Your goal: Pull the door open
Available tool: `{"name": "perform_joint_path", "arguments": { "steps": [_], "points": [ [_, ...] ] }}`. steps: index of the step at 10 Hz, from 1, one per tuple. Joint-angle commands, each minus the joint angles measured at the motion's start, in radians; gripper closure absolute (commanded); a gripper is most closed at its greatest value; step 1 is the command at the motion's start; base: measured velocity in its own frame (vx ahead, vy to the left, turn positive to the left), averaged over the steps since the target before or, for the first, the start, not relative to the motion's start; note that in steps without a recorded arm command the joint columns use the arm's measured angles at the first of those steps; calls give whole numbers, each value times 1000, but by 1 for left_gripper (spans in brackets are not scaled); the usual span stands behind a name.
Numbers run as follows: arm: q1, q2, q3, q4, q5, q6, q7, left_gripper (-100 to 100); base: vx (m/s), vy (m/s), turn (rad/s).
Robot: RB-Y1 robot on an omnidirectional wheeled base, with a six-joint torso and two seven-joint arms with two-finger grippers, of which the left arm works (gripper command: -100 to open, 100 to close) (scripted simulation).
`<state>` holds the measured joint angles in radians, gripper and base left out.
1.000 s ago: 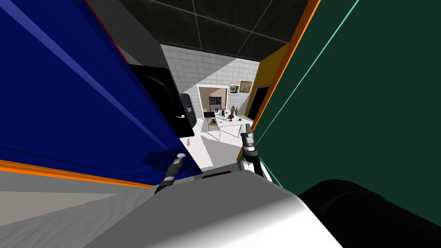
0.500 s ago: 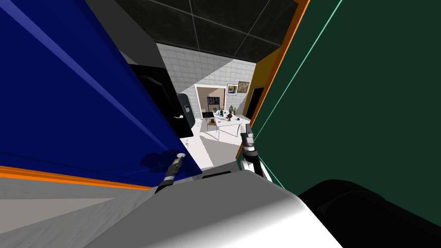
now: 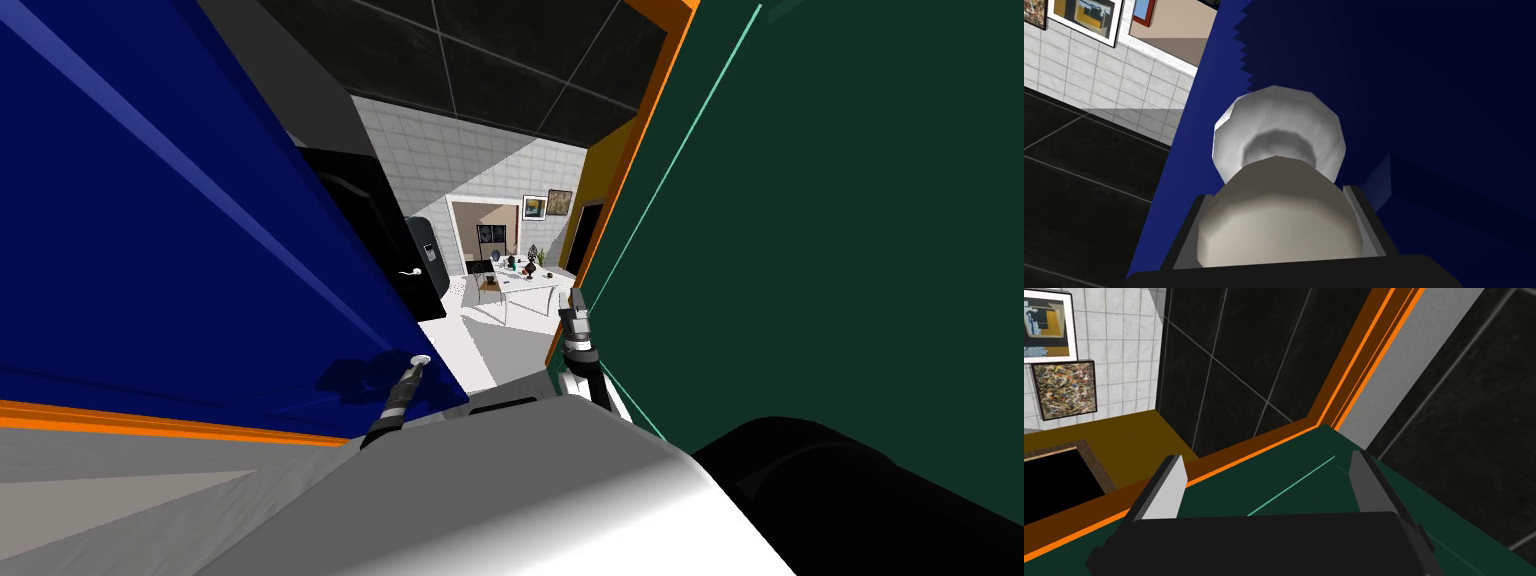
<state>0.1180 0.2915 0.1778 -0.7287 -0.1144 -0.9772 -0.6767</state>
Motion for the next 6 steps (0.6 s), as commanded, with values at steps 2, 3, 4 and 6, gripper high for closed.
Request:
{"name": "perform_joint_path", "arguments": {
  "steps": [2,3,4,6],
  "points": [
    [-2,-3,-5,0,26,5,74,100,-46,21,-79],
    [-2,-3,-5,0,26,5,87,100,-41,21,-53],
    [-3,-4,-7,-1,39,8,123,100,-42,26,-77],
    [-4,-5,-9,-2,52,11,166,100,-42,20,-58]
  ]
}}
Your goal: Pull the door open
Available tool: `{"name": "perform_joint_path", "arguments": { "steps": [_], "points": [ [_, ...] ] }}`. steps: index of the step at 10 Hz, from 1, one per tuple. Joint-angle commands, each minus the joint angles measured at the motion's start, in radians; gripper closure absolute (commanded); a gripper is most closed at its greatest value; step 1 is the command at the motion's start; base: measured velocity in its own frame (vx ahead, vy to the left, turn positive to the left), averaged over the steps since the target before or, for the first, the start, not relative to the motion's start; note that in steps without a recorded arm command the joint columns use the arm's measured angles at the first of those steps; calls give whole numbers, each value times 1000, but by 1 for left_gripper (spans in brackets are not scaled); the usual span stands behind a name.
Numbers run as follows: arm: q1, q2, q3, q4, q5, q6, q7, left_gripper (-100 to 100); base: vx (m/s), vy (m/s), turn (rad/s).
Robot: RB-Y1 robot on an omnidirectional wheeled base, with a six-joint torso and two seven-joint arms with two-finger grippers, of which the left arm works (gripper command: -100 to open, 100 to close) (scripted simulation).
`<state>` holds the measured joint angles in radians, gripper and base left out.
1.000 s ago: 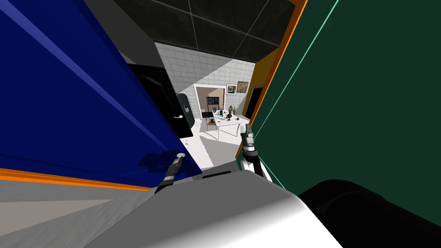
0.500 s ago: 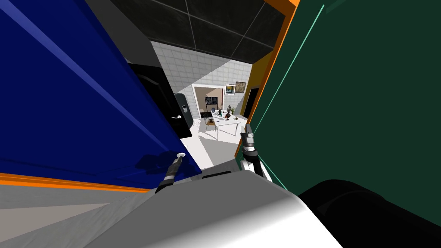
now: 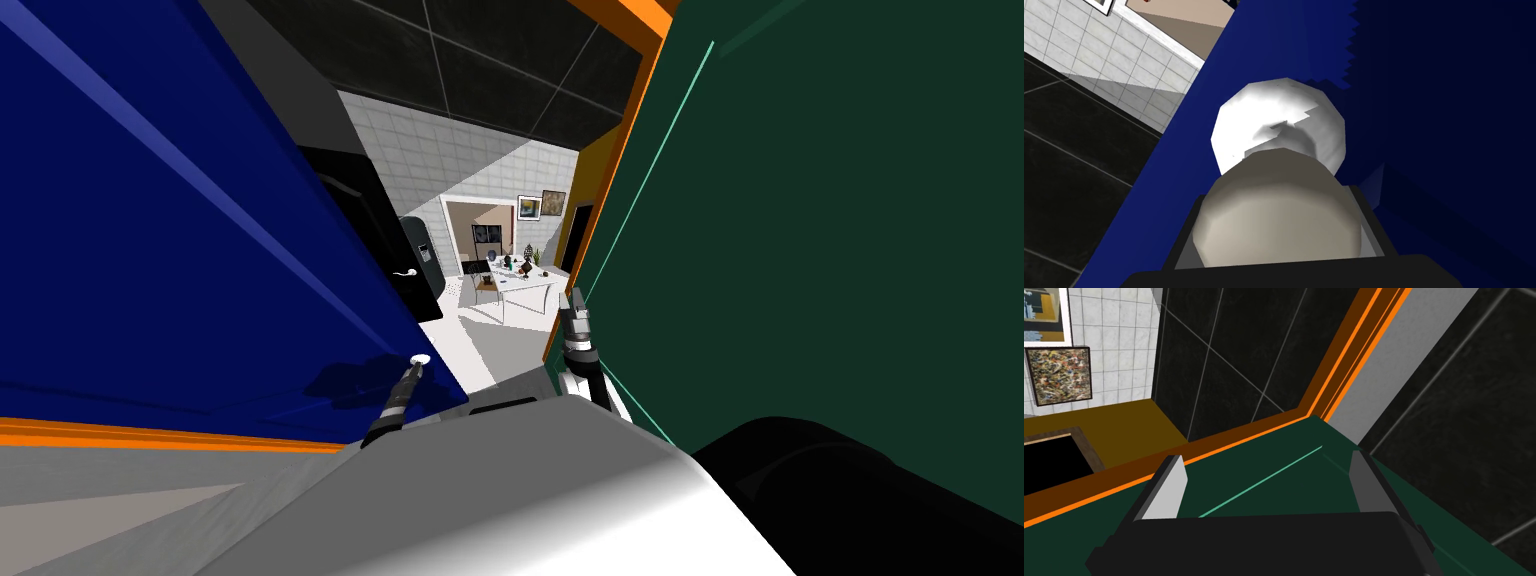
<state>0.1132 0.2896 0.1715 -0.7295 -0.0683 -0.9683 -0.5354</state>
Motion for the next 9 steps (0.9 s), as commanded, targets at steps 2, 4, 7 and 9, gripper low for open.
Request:
{"name": "perform_joint_path", "arguments": {
  "steps": [2,4,7,9],
  "points": [
    [0,-4,-5,-2,19,5,64,100,-60,31,-80],
    [-1,-4,-7,-3,33,8,104,100,-42,13,-53],
    [-4,-6,-11,-6,61,15,186,100,-61,24,-86],
    [-5,-7,-13,-7,76,18,227,100,-47,22,-62]
  ]
}}
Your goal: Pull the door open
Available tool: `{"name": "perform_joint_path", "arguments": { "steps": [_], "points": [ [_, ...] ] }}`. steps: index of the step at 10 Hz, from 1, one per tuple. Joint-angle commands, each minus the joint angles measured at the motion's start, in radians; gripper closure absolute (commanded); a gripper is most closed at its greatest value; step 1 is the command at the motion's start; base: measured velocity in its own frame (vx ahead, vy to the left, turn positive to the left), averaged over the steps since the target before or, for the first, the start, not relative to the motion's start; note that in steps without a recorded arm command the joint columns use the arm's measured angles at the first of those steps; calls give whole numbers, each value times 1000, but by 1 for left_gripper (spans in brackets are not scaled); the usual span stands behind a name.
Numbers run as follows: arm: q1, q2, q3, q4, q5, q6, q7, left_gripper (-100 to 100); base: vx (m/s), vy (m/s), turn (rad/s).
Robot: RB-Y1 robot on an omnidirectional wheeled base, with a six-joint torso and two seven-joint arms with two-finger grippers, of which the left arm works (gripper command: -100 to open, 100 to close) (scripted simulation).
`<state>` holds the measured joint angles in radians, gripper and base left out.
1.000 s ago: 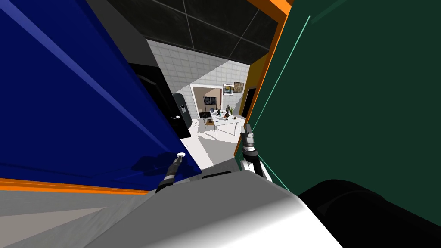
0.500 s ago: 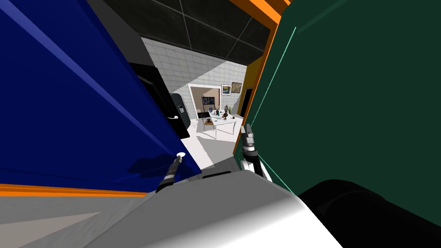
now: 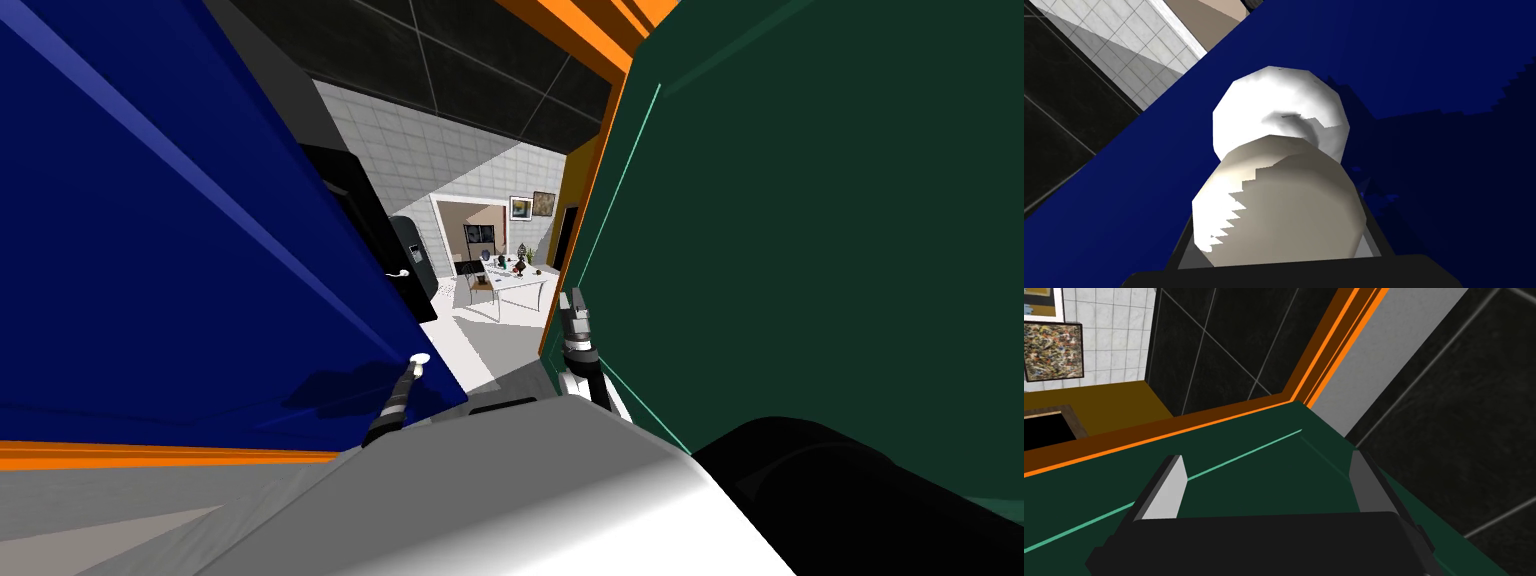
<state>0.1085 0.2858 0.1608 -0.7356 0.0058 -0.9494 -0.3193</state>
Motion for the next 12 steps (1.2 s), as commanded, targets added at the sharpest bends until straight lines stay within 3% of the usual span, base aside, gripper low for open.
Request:
{"name": "perform_joint_path", "arguments": {
  "steps": [1,6,7,9,12],
  "points": [
    [-1,-4,-5,-2,16,3,50,100,-46,22,-70],
    [-5,-7,-12,-5,61,14,172,100,-57,26,-77],
    [-5,-7,-12,-5,61,14,176,100,-48,15,-64],
    [-8,-9,-17,-8,91,21,240,100,-64,22,-96],
    [-9,-11,-19,-9,107,24,301,100,-56,23,-71]
  ]
}}
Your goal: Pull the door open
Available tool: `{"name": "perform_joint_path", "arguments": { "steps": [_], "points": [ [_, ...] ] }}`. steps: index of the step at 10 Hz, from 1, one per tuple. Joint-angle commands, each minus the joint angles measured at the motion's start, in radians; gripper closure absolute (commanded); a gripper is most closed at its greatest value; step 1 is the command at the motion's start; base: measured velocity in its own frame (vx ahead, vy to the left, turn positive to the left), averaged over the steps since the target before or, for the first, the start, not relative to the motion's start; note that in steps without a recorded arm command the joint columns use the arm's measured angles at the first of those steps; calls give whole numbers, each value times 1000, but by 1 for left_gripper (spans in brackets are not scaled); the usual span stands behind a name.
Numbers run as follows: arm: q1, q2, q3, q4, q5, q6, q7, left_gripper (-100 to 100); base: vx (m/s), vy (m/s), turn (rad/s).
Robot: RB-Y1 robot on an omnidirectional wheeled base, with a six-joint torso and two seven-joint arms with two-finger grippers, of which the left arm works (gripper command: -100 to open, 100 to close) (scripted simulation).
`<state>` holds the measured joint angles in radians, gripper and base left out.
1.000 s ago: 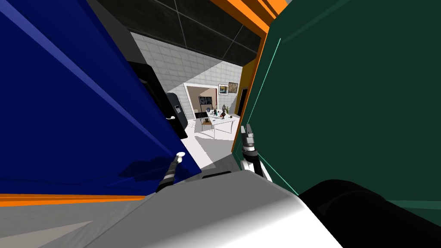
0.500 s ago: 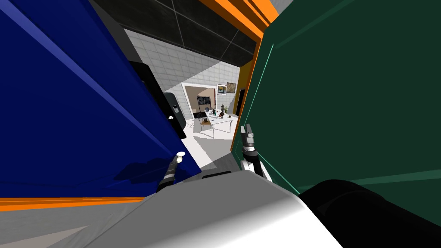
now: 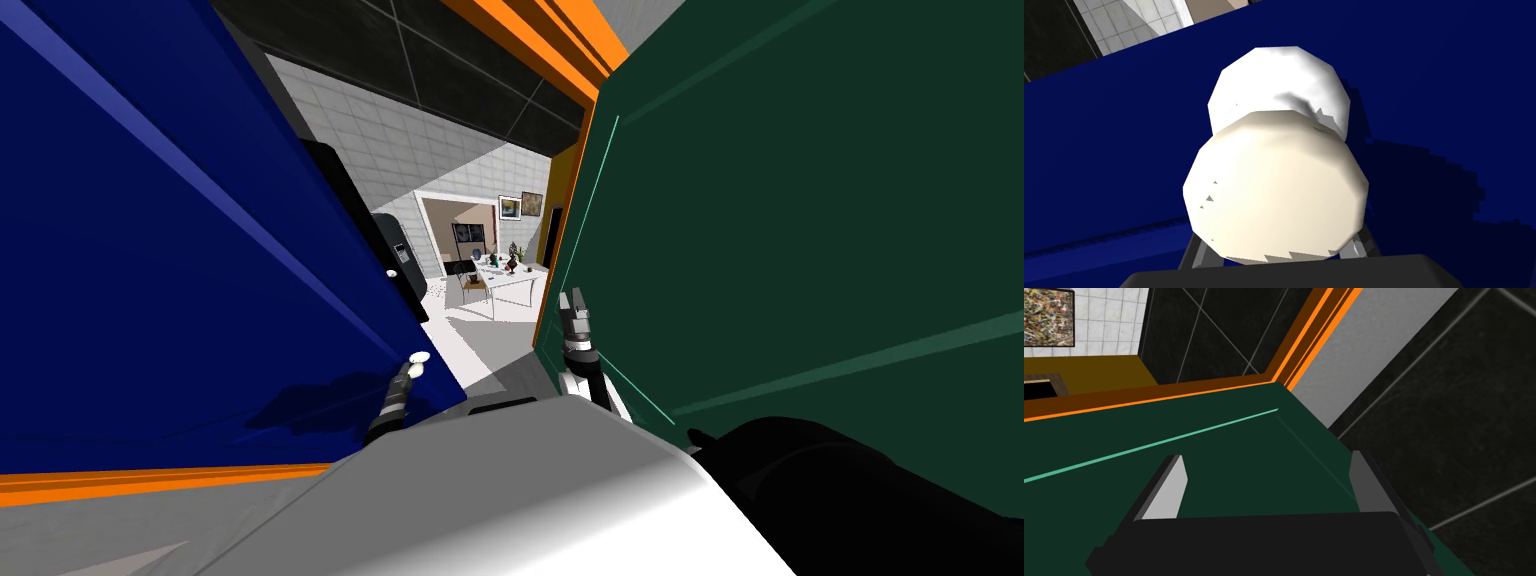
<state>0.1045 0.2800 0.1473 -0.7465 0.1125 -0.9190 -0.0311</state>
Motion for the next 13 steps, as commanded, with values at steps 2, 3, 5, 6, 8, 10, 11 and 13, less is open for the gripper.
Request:
{"name": "perform_joint_path", "arguments": {
  "steps": [2,3,5,6,8,10,11,13],
  "points": [
    [-7,-6,-9,1,16,-2,55,100,-48,15,-59],
    [-8,-7,-11,-1,32,2,95,100,-51,23,-84],
    [-9,-8,-13,-2,47,5,138,100,-80,27,-99],
    [-11,-9,-16,-3,63,9,171,100,-66,17,-97],
    [-12,-10,-18,-4,79,13,219,100,-49,6,-57],
    [-13,-11,-21,-6,94,16,263,100,-68,30,-98],
    [-15,-12,-23,-7,110,20,298,100,-62,24,-87],
    [-16,-13,-26,-8,126,24,344,100,-52,11,-68]
  ]
}}
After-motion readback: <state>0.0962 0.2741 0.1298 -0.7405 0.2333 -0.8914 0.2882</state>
